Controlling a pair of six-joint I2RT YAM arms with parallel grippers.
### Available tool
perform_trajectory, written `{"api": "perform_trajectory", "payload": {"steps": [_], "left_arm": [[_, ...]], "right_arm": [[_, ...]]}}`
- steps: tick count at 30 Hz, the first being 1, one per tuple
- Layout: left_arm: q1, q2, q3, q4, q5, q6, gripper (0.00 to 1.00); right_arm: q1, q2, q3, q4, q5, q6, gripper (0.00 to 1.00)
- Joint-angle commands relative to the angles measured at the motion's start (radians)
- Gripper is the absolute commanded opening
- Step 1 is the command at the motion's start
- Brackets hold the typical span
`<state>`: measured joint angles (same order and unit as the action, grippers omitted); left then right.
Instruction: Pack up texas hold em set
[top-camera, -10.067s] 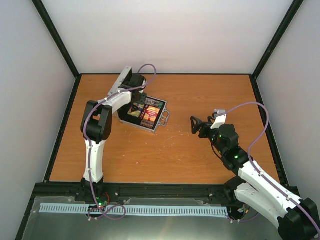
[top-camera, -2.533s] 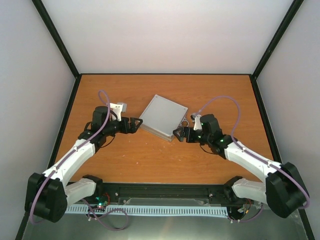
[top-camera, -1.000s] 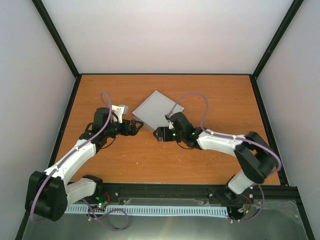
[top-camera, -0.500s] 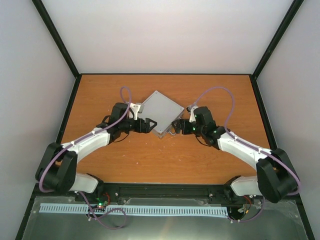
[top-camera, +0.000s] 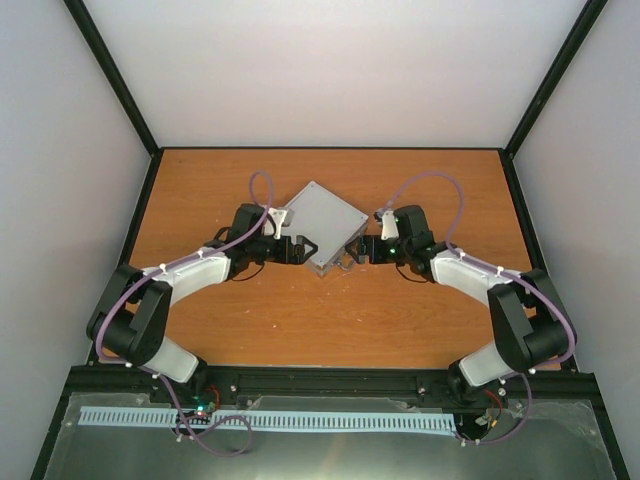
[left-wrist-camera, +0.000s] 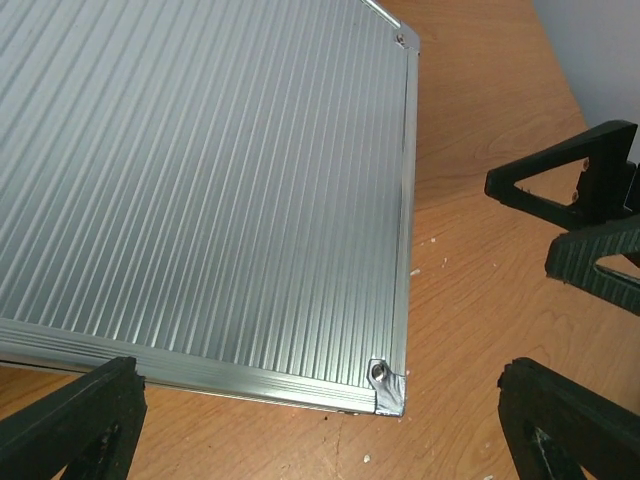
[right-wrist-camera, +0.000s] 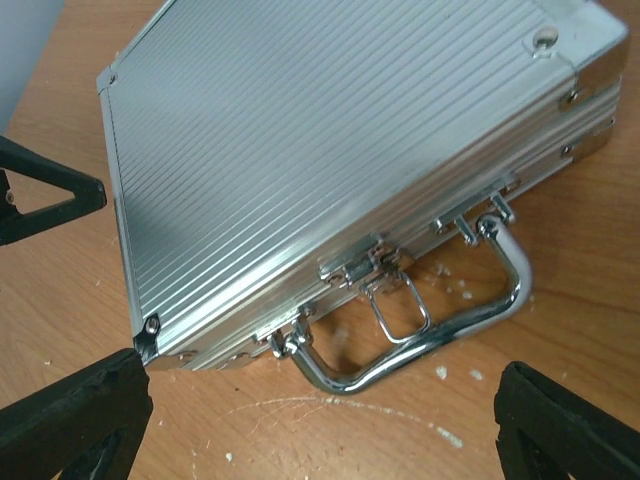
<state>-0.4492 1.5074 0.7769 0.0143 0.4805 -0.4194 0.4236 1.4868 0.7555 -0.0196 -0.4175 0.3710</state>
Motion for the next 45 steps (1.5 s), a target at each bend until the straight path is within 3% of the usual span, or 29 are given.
{"api": "perform_trajectory", "payload": {"steps": [1, 14, 26, 45], "left_arm": [[-0.009, 0.017, 0.035, 0.022, -0.009, -0.030, 0.98], [-0.009, 0.161, 0.144, 0.026, -0.008, -0.033, 0.98], [-0.009, 0.144, 0.125, -0.012, -0.087, -0.037, 0.98], [-0.009, 0.145, 0.117, -0.004, -0.088, -0.024, 0.98]], "right_arm": [[-0.030, 0.035, 0.049, -0.008, -0.044, -0.056, 0.94], [-0.054, 0.143, 0.077, 0.016, -0.108, -0.080, 0.95], [-0.078, 0.200, 0.083, 0.043, -0.182, -0.099, 0.90], [-0.079, 0.331, 0.207, 0.018, -0.205, -0.158, 0.84]]}}
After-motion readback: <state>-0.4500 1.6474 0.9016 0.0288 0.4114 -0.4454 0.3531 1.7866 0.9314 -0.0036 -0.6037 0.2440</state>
